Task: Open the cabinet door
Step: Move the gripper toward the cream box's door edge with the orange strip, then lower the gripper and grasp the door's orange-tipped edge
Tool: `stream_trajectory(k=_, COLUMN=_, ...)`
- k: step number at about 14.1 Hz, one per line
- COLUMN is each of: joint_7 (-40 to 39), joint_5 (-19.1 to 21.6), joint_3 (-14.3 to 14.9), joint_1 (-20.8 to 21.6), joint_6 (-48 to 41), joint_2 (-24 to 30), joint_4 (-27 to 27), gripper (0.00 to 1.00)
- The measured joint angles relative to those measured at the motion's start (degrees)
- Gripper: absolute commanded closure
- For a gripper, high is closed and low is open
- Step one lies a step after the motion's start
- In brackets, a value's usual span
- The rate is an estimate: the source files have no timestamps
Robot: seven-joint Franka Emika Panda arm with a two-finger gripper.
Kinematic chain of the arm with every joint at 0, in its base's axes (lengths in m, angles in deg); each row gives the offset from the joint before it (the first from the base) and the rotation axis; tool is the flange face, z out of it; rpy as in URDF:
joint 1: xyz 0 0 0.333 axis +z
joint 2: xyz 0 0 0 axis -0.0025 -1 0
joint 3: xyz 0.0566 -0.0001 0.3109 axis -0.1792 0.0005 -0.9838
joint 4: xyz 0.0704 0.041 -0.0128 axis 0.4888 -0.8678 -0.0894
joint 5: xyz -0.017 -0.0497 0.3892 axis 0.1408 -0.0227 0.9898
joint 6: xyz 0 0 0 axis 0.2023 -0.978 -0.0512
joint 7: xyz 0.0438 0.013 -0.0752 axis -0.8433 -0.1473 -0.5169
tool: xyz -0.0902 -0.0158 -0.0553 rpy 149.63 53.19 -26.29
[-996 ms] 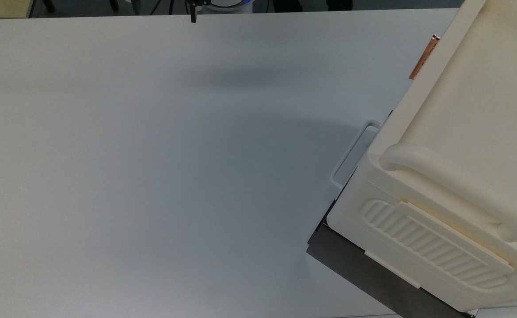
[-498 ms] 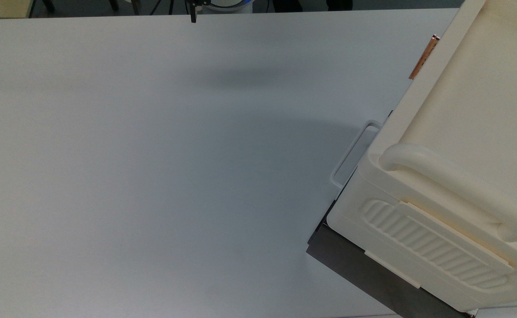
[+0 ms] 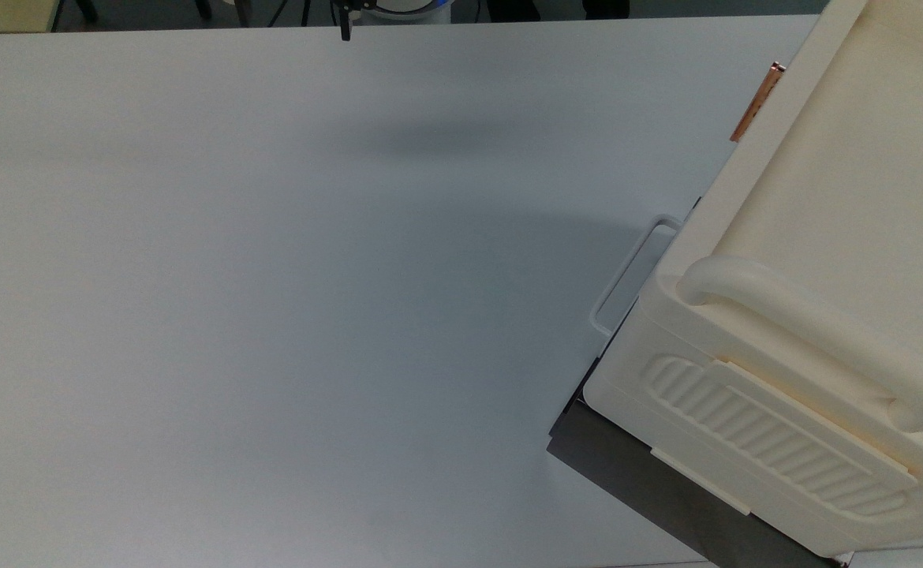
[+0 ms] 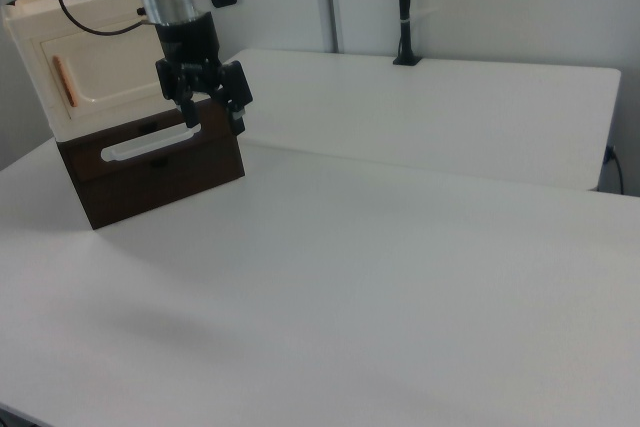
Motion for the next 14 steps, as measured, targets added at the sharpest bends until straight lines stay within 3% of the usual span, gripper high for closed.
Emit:
stream_trajectory(k=4, joint_7=-1.3, joint_5=1.1, joint_3=-0.9, joint_1=1.9, joint_6=0.6, joint_2=-0.1, joint_4=0.2, gripper=0.00)
stream_trajectory(k=14, joint_7=-3.9, joint_5=10.2, joint_3=-1.7, joint_1=20.4, joint_6=14.9, joint_2=-1.9, joint_4=2.5, gripper=0.00)
